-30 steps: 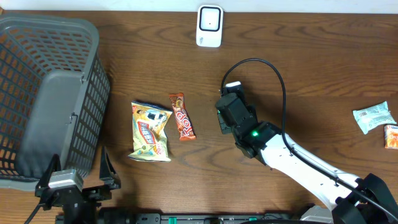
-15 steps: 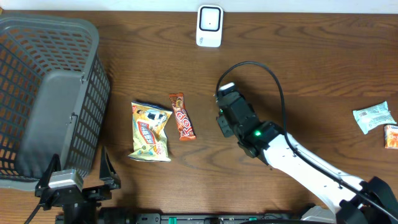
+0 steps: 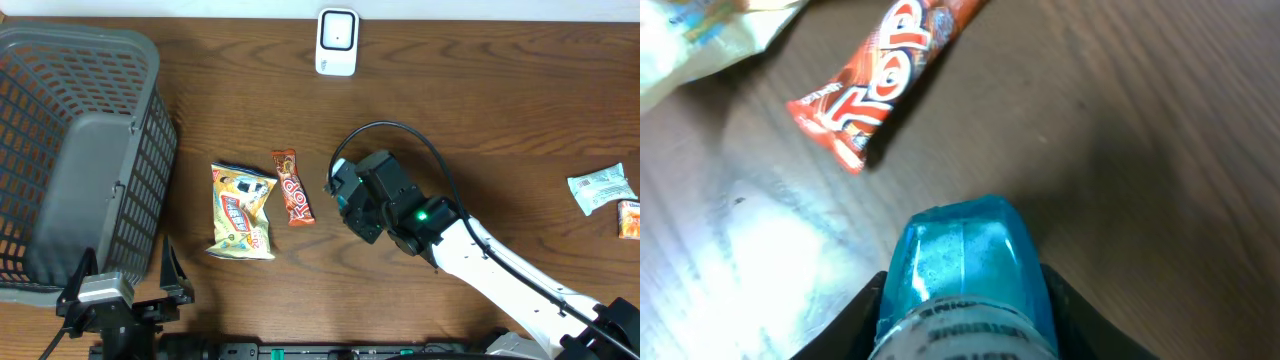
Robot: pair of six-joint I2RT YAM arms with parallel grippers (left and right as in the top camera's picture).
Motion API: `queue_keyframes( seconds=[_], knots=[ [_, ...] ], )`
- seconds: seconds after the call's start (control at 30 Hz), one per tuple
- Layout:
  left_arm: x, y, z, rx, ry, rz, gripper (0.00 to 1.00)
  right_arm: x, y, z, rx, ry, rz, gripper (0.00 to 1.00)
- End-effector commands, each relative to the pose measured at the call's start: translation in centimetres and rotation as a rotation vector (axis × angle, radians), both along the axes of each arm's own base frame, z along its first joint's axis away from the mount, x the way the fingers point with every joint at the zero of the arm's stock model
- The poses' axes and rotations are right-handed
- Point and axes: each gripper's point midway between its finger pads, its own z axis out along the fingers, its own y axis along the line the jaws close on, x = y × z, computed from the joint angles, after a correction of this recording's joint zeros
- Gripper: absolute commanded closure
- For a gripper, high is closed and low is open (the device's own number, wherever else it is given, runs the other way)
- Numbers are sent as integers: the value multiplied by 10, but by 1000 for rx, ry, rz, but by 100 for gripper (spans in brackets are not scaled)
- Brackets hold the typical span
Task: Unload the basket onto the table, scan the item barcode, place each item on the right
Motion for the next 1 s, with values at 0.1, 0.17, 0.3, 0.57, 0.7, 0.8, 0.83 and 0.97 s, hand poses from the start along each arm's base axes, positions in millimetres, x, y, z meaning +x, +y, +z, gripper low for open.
queue_keyframes(
  seconds=[0.1,0.17,0.3,0.57,0.7,0.8,0.83,0.97],
  knots=[
    [-1,2,2,-8,-9,9,2,-11,3,-10,-1,45,62,43],
    [-1,2,2,-8,-9,9,2,-10,4,-9,3,39,62,36],
    [-1,2,2,-8,-8,9,2,-8,5,-7,9,27,60,29],
    [-1,2,2,-8,-8,9,2,3,-4,-4,-31,-17,5,39],
    [-1,2,2,-8,-8,9,2,3,-3,-1,-25,-25,5,39],
    [-1,2,2,-8,-8,9,2,3,-3,2,-20,-32,5,39],
    [-1,2,2,-8,-8,9,2,3,-3,3,-18,-34,4,39],
    [-1,2,2,-8,-8,9,2,5,-7,3,-34,-45,-8,38]
  ],
)
